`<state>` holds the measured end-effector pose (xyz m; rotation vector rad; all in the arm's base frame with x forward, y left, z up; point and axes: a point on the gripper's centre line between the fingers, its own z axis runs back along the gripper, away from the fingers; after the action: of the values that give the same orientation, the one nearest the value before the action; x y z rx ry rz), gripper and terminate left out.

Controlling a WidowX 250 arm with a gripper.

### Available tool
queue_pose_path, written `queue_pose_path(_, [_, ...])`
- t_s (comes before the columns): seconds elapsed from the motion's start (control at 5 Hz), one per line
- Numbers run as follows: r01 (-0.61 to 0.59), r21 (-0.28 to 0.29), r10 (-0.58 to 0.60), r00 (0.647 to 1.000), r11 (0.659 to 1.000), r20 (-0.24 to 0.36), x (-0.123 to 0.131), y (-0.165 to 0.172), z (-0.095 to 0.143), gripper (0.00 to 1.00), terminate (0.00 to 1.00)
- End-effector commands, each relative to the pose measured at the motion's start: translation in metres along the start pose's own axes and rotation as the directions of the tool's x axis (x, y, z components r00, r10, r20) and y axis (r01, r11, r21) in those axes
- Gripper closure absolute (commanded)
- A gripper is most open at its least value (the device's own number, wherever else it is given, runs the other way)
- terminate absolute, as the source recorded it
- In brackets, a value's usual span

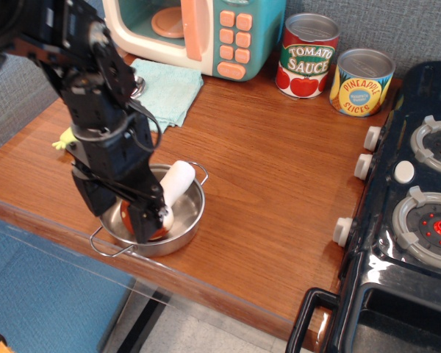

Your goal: Remove the mushroom from the silver pot and place it behind the silver pot on the table.

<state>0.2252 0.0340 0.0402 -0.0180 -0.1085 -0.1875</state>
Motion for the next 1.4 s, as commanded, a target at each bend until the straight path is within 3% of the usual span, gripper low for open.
queue_pose_path(0.0, [-0.014, 0.038, 0.013, 1.0, 0.999, 0.007, 0.012, 0.006, -0.005, 0.0, 0.0])
queue_pose_path(0.2, [-0.035, 0.045, 0.035, 0.999, 0.998, 0.005, 0.017, 0.014, -0.01, 0.0, 0.0])
queue_pose_path(0.4, [-0.051, 0.035, 0.05, 0.999, 0.998, 0.015, 0.021, 0.019, -0.008, 1.0, 0.0])
queue_pose_path(0.6, [-0.06, 0.024, 0.059, 0.997, 0.998, 0.048, 0.027, 0.021, 0.008, 1.0, 0.0])
queue_pose_path(0.8, [-0.094, -0.028, 0.096, 0.991, 0.995, 0.098, 0.048, 0.027, 0.043, 1.0, 0.0])
queue_pose_path(1.0, [-0.154, -0.051, 0.158, 0.983, 0.987, 0.092, 0.087, 0.031, 0.055, 1.0, 0.0])
queue_pose_path(1.2, [-0.176, -0.035, 0.178, 0.982, 0.984, 0.066, 0.121, 0.027, 0.046, 1.0, 0.0])
